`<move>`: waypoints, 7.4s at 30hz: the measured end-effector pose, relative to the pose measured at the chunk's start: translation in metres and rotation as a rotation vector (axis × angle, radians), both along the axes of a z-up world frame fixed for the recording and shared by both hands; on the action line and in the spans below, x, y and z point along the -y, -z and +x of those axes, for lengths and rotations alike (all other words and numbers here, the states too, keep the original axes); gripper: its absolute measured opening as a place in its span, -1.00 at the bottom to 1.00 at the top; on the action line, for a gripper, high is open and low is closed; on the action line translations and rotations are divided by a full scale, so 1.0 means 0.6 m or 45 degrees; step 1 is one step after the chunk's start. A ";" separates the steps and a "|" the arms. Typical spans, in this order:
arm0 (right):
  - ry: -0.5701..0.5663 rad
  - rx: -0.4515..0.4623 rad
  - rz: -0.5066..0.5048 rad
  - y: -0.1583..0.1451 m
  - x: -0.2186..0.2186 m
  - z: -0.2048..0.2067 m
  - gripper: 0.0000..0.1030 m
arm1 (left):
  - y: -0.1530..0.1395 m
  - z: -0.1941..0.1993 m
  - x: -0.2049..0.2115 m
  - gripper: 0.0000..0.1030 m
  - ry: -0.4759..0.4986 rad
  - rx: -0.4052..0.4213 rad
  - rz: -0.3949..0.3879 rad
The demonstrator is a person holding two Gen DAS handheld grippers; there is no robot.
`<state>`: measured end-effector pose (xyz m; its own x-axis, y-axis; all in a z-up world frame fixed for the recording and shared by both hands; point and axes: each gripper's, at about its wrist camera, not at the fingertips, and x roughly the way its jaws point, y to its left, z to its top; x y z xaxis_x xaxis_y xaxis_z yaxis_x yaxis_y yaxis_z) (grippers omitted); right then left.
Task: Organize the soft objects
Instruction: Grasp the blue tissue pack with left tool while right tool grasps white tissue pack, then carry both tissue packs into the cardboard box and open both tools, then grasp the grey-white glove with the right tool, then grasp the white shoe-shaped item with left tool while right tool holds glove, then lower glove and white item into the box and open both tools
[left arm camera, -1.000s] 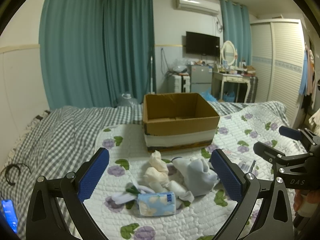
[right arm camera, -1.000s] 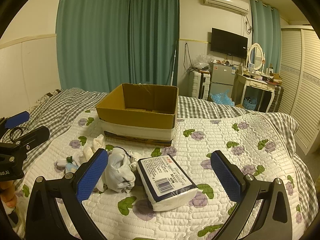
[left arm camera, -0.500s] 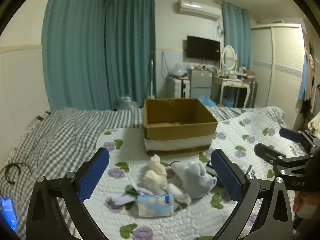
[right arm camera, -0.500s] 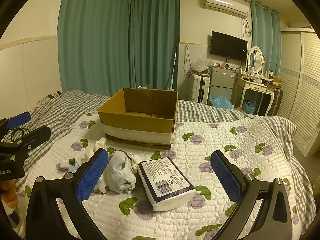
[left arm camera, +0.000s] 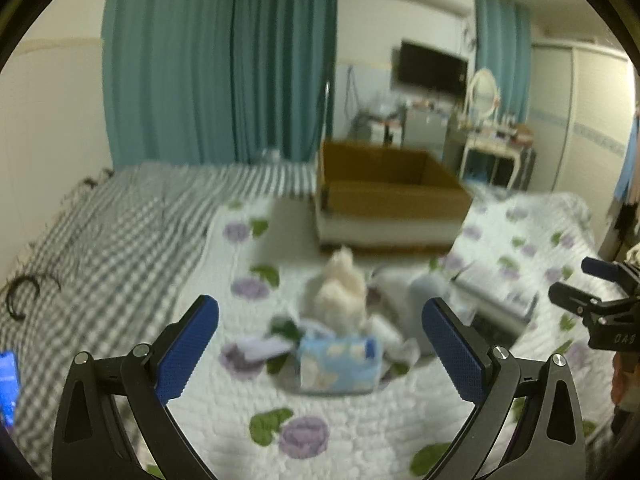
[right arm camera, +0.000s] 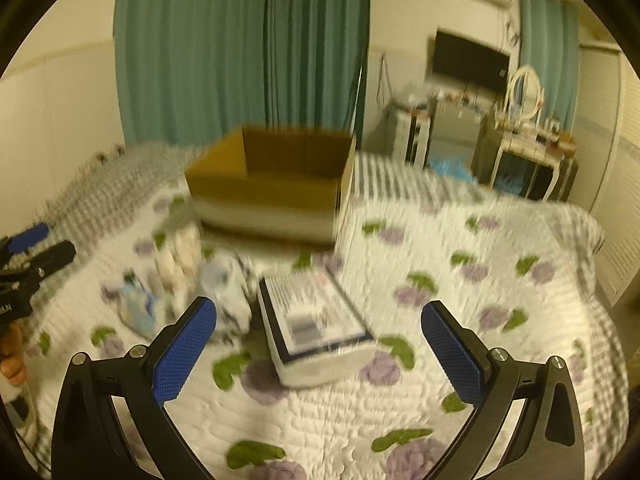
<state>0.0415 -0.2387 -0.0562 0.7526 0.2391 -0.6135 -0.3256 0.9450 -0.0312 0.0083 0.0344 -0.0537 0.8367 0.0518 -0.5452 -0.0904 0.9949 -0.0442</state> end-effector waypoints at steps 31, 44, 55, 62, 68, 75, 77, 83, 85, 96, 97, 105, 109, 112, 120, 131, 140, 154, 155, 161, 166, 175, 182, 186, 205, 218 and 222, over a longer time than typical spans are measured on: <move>0.009 -0.287 0.038 0.120 -0.011 0.098 0.68 | 0.152 0.076 0.032 0.39 0.091 -0.347 -0.049; 0.032 -0.073 0.125 0.021 0.023 0.019 0.51 | 0.027 0.044 0.056 0.38 0.124 -0.226 -0.038; -0.098 0.118 0.207 -0.143 -0.021 0.133 0.51 | -0.118 0.189 0.061 0.39 0.118 -0.040 0.066; -0.124 0.129 0.191 -0.156 -0.080 0.289 0.52 | -0.100 0.348 0.050 0.39 0.115 -0.081 0.077; -0.128 0.065 0.173 -0.104 -0.114 0.386 0.52 | -0.045 0.444 0.047 0.40 0.137 -0.132 0.080; -0.148 0.057 0.231 -0.063 -0.125 0.434 0.76 | -0.009 0.473 0.059 0.56 0.185 -0.134 0.101; -0.144 0.052 0.266 -0.060 -0.115 0.437 0.85 | -0.011 0.469 0.063 0.60 0.193 -0.111 0.117; -0.118 0.081 0.249 -0.085 -0.100 0.415 0.88 | -0.040 0.441 0.059 0.60 0.228 -0.075 0.091; -0.114 0.098 0.252 -0.104 -0.089 0.396 0.89 | -0.060 0.415 0.059 0.60 0.230 -0.068 0.107; -0.075 0.214 0.069 -0.208 -0.043 0.184 0.97 | -0.168 0.190 0.053 0.60 0.201 0.083 0.222; -0.071 0.220 0.054 -0.210 -0.042 0.159 0.97 | -0.173 0.167 0.050 0.60 0.202 0.096 0.224; -0.084 0.237 -0.014 -0.188 -0.057 0.017 0.97 | -0.156 0.053 0.045 0.60 0.188 0.108 0.243; -0.093 0.240 0.007 -0.158 -0.071 -0.014 0.97 | -0.117 0.036 0.033 0.60 0.181 0.102 0.201; -0.105 0.185 0.034 -0.115 -0.087 -0.010 0.97 | -0.071 0.041 0.016 0.60 0.066 0.072 0.176; -0.131 -0.098 -0.019 0.038 -0.130 0.054 0.97 | 0.070 0.075 -0.026 0.60 0.042 -0.150 0.095; -0.219 -0.271 -0.011 0.124 -0.168 0.105 0.27 | 0.132 0.100 -0.026 0.60 0.054 -0.235 0.068; -0.245 -0.193 0.025 0.083 -0.147 0.084 -0.19 | 0.134 0.097 -0.005 0.60 0.136 -0.264 0.049; -0.119 -0.108 0.149 0.015 -0.010 0.100 -0.19 | 0.114 0.125 0.104 0.60 0.219 -0.275 0.047; -0.112 -0.111 0.141 0.017 -0.001 0.108 -0.19 | 0.114 0.130 0.110 0.60 0.217 -0.277 0.048; -0.030 -0.193 0.137 0.056 0.048 0.159 -0.19 | 0.134 0.201 0.157 0.60 0.205 -0.312 0.057; -0.054 -0.203 0.046 0.086 0.039 0.197 -0.19 | 0.162 0.251 0.182 0.56 0.178 -0.381 0.037; -0.094 -0.258 0.014 0.113 0.022 0.212 -0.19 | 0.197 0.283 0.190 -0.24 0.234 -0.458 -0.023; -0.072 -0.236 -0.001 0.111 0.026 0.197 -0.19 | 0.175 0.252 0.179 -0.32 0.279 -0.419 -0.037; -0.040 -0.225 0.013 0.101 0.035 0.171 -0.19 | 0.145 0.213 0.176 -0.32 0.310 -0.374 -0.025; -0.124 0.123 0.084 -0.156 -0.009 0.097 -0.20 | -0.079 0.157 0.123 -0.32 0.317 -0.068 0.059; -0.216 0.104 0.078 -0.158 -0.118 0.278 -0.19 | -0.059 0.357 0.081 -0.32 0.299 -0.098 0.149; -0.203 0.025 0.115 -0.114 -0.137 0.370 -0.19 | -0.018 0.429 0.080 -0.32 0.310 -0.165 0.190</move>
